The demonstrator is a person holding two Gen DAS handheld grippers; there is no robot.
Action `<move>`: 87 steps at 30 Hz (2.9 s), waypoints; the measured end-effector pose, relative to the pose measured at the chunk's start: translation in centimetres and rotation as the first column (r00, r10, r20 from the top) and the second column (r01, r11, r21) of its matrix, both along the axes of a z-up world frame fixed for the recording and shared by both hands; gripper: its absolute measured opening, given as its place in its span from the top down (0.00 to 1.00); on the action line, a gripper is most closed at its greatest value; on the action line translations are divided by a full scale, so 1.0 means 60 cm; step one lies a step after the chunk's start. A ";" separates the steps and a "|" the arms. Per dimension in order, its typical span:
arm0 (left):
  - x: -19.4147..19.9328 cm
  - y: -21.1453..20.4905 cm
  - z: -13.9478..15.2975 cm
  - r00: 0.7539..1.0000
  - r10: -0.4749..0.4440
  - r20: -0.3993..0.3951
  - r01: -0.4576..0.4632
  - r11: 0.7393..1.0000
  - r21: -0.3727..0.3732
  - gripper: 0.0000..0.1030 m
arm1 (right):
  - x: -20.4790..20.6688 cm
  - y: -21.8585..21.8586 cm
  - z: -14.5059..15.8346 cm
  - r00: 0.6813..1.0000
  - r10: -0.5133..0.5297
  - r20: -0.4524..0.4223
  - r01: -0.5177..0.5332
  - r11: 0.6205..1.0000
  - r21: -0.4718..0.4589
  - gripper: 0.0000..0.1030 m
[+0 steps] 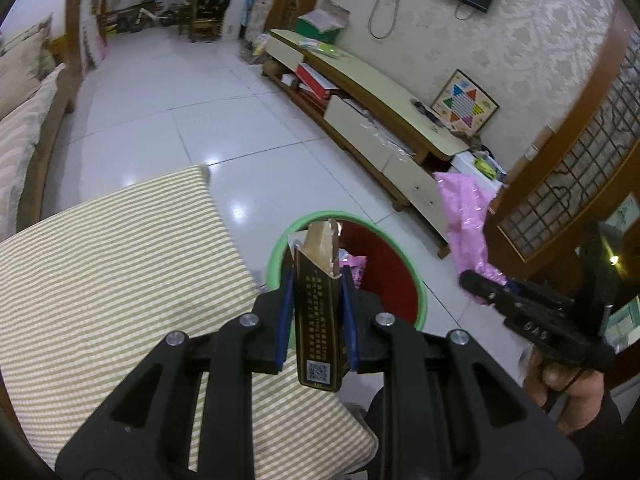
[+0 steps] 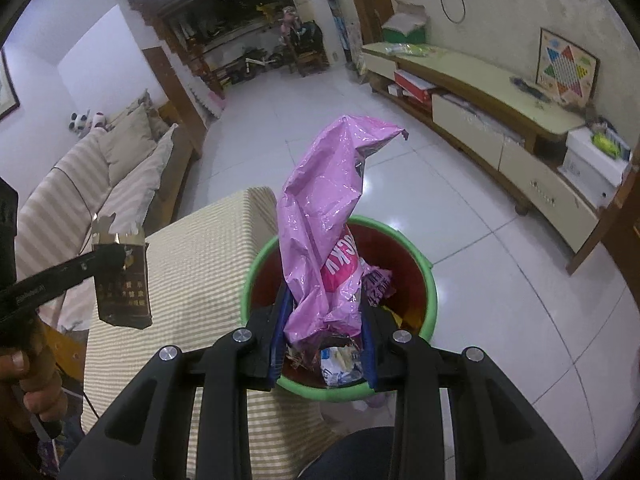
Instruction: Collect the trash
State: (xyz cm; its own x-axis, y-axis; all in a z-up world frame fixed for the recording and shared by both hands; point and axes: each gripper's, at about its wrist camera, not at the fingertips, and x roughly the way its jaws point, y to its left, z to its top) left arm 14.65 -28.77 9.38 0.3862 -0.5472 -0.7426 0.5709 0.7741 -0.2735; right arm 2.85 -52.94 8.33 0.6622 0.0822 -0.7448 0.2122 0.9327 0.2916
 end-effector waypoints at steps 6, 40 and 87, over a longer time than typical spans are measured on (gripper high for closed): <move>-0.006 -0.039 -0.015 0.998 -0.065 0.002 0.065 0.997 0.044 0.80 | 0.008 -0.008 -0.021 1.000 0.001 -0.023 0.000 1.000 0.025 0.72; 0.023 -0.163 -0.092 0.985 -0.155 -0.071 0.163 0.978 0.132 0.79 | 0.049 -0.009 -0.070 0.989 0.108 -0.105 -0.106 0.994 0.027 0.71; 0.030 0.064 -0.009 0.996 0.086 -0.020 -0.086 0.996 -0.032 0.05 | 0.047 0.100 -0.014 0.992 0.084 -0.096 -0.101 0.977 -0.186 0.07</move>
